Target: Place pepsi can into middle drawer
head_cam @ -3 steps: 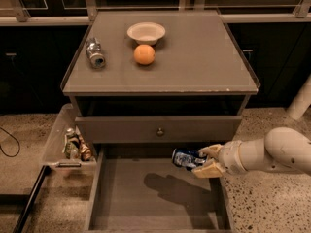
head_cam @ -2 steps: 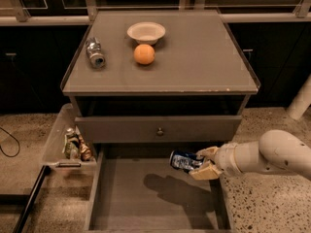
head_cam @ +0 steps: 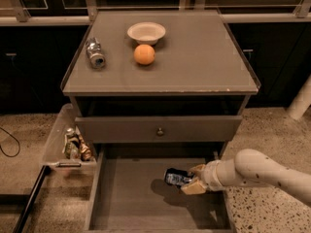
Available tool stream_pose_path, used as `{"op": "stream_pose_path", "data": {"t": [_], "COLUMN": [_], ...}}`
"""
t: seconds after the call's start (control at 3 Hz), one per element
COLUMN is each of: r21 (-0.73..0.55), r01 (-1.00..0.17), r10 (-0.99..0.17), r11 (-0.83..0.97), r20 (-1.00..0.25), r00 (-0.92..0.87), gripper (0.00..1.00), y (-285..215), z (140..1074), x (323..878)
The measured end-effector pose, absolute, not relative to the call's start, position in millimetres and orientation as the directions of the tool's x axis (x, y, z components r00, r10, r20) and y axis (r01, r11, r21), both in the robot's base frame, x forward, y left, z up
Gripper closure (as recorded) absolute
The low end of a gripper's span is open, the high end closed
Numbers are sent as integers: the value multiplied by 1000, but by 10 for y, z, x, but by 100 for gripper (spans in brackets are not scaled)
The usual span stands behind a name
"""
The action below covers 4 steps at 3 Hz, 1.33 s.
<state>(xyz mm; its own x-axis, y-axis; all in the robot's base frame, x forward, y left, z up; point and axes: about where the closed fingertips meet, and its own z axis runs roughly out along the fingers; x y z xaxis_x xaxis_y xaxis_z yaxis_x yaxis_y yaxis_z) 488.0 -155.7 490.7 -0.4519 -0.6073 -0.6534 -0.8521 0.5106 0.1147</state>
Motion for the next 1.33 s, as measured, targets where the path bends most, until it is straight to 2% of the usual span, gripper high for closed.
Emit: {"op": "stream_pose_path", "data": {"t": [1.0, 1.33], "r21": [-16, -23], "r01": [-876, -880], "r10": [-663, -658], "r11": [482, 474], "r20": [-660, -673], "r00": [-353, -337], "gripper": [100, 100], "y": [-1470, -1491], "z": [4200, 4039], "x": [5101, 5114]}}
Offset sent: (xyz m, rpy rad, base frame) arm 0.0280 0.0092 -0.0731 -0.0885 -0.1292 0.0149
